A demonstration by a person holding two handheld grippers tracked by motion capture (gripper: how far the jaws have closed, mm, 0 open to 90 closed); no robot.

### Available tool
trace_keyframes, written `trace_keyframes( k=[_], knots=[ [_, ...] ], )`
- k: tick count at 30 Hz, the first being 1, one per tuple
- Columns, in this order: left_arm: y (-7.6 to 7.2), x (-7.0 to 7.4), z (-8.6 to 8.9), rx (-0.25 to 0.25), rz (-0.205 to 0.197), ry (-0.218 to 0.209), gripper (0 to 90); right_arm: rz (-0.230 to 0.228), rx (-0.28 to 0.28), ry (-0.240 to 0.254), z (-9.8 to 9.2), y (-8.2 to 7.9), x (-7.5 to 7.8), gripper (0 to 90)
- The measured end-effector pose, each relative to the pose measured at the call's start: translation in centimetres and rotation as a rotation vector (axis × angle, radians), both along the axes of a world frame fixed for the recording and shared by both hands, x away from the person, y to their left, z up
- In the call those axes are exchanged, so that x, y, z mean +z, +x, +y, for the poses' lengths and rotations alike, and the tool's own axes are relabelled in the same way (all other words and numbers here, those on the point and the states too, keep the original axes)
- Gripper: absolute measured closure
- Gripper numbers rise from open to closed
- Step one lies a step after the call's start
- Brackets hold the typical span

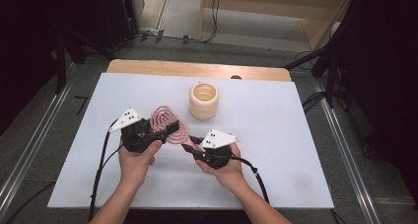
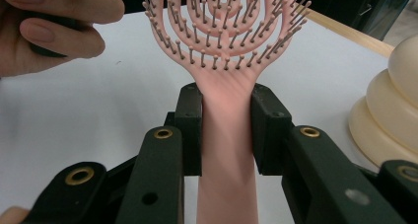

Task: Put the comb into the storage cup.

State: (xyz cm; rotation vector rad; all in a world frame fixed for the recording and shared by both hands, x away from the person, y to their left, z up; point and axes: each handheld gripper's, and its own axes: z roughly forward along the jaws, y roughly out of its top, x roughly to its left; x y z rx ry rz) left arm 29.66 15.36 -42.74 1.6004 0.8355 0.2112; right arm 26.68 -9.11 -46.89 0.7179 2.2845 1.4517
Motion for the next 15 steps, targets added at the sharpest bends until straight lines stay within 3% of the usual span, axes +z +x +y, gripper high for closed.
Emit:
trace_keyframes(
  k=[15],
  knots=[
    [0.22, -0.25, -0.08, -0.002, 0.043, 0.001, 48.6, -0.023, -0.028, -0.007, 0.37, -0.29, -0.26, 67.6]
  ],
)
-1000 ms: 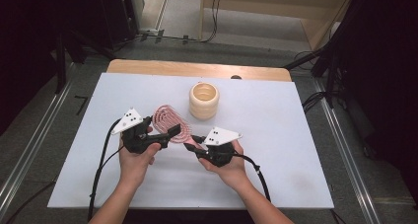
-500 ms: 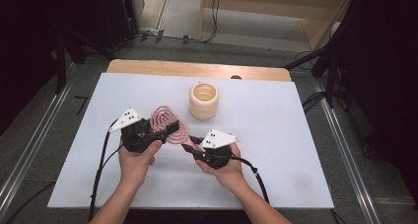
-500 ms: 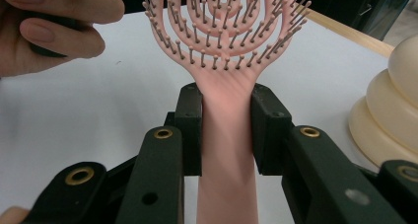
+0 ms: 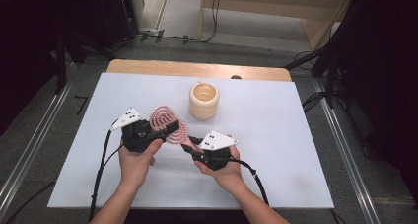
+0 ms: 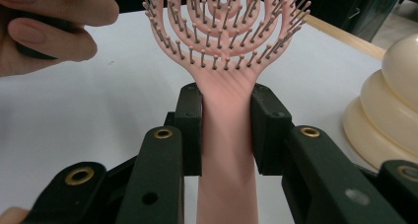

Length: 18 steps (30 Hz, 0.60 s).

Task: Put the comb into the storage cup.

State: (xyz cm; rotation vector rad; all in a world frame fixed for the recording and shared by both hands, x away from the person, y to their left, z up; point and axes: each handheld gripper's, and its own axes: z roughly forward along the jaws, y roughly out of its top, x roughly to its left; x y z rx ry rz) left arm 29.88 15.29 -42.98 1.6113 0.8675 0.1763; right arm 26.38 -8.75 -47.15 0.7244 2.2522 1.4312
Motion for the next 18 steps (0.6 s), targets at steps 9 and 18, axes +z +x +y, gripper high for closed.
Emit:
trace_keyframes(
  k=[9, 18],
  knots=[
    [-0.03, 0.21, -0.07, 0.013, 0.009, -0.001, 55.5, -0.002, -0.029, 0.001, 0.04, 0.04, -0.26, 67.5],
    [0.04, 0.43, 0.25, -0.039, 0.018, -0.059, 63.5, 0.001, -0.011, 0.005, 0.06, 0.23, -0.51, 67.6]
  ],
)
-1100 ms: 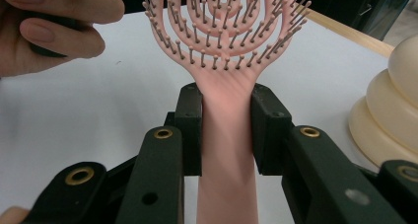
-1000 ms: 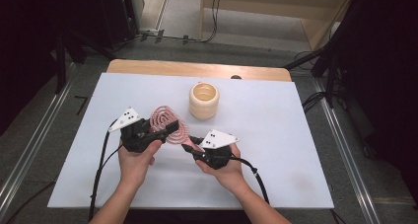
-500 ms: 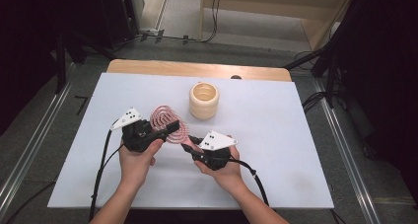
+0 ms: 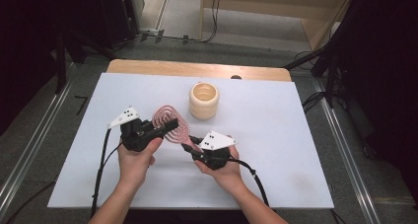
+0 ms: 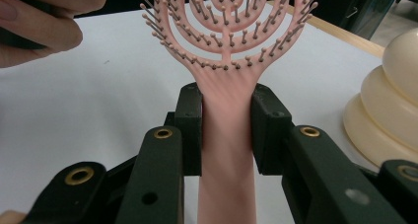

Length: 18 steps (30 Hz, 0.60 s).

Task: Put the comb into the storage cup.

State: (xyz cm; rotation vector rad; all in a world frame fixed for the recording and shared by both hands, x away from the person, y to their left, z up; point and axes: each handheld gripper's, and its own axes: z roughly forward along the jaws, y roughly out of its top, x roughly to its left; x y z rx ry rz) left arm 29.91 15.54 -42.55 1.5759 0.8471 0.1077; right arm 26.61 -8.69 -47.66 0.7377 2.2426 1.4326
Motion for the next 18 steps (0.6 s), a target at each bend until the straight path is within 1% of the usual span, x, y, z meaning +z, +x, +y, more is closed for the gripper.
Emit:
trace_keyframes(
  k=[2, 5, 6, 7, 8, 9, 10, 12, 14, 16, 18],
  knots=[
    [-0.07, 0.05, -0.02, -0.011, -0.004, -0.016, 64.6, -0.002, 0.006, 0.004, -0.01, 0.04, -0.05, 67.6],
    [-0.15, 0.11, 0.02, -0.016, -0.014, -0.024, 65.1, -0.010, 0.006, 0.009, -0.02, 0.03, -0.06, 67.0],
    [-0.21, 0.16, 0.06, -0.012, -0.022, -0.023, 65.3, -0.001, 0.015, 0.023, -0.11, 0.14, -0.06, 61.5],
    [-0.25, 0.22, 0.16, -0.010, -0.031, -0.019, 65.3, -0.001, 0.015, 0.023, -0.11, 0.14, -0.06, 61.5],
    [-0.26, 0.29, 0.26, -0.012, -0.034, -0.025, 65.4, 0.009, 0.020, 0.031, -0.17, 0.22, -0.06, 57.3],
    [-0.26, 0.35, 0.37, -0.013, -0.038, -0.024, 65.4, 0.027, 0.036, 0.040, -0.30, 0.42, -0.09, 48.1],
    [-0.29, 0.44, 0.47, -0.010, -0.043, -0.031, 65.4, 0.027, 0.036, 0.040, -0.30, 0.42, -0.09, 48.1],
    [-0.33, 0.54, 0.59, -0.003, -0.053, -0.033, 65.4, 0.041, 0.044, 0.054, -0.41, 0.57, -0.13, 38.3],
    [-0.38, 0.58, 0.73, 0.002, -0.063, -0.026, 65.4, 0.052, 0.058, 0.069, -0.50, 0.66, -0.05, 33.0],
    [-0.49, 0.64, 0.79, 0.009, -0.083, -0.016, 65.4, 0.048, 0.055, 0.080, -0.65, 0.64, 0.13, 28.5],
    [-0.55, 0.70, 0.85, 0.010, -0.091, -0.018, 65.5, 0.051, 0.069, 0.094, -0.86, 0.72, 0.31, 19.5]
  ],
)
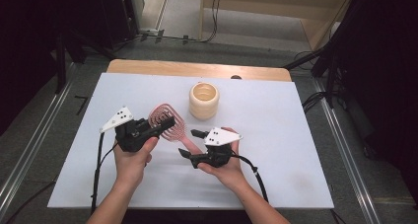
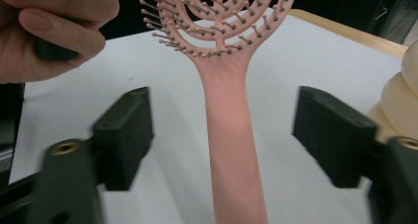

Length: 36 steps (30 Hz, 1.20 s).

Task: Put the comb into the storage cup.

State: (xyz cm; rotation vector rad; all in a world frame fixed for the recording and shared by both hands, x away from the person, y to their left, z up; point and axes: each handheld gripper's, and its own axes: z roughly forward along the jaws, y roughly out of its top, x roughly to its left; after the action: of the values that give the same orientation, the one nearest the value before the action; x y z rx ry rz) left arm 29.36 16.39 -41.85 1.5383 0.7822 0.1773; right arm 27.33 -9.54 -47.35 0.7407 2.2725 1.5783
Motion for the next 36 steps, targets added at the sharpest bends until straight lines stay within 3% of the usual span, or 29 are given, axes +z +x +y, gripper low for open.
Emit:
trace_keyframes(
  k=[3, 7, 9, 36],
  knots=[
    [-0.1, 0.1, 0.1, 0.004, -0.023, 0.009, 65.5, 0.012, 0.001, 0.021, -0.4, 0.1, 0.2, 8.5],
    [-0.1, 0.1, 0.3, 0.008, -0.032, 0.015, 65.5, 0.006, -0.030, 0.023, -0.8, 0.2, 0.3, 6.1],
    [-0.1, 0.1, 0.4, 0.010, -0.037, 0.013, 65.5, 0.002, -0.030, 0.026, -1.0, 0.3, 0.3, 0.0],
    [0.0, 0.5, 1.4, 0.026, -0.052, 0.017, 65.4, -0.016, -0.115, 0.052, -5.2, 0.5, 0.1, 0.0]
  ],
)
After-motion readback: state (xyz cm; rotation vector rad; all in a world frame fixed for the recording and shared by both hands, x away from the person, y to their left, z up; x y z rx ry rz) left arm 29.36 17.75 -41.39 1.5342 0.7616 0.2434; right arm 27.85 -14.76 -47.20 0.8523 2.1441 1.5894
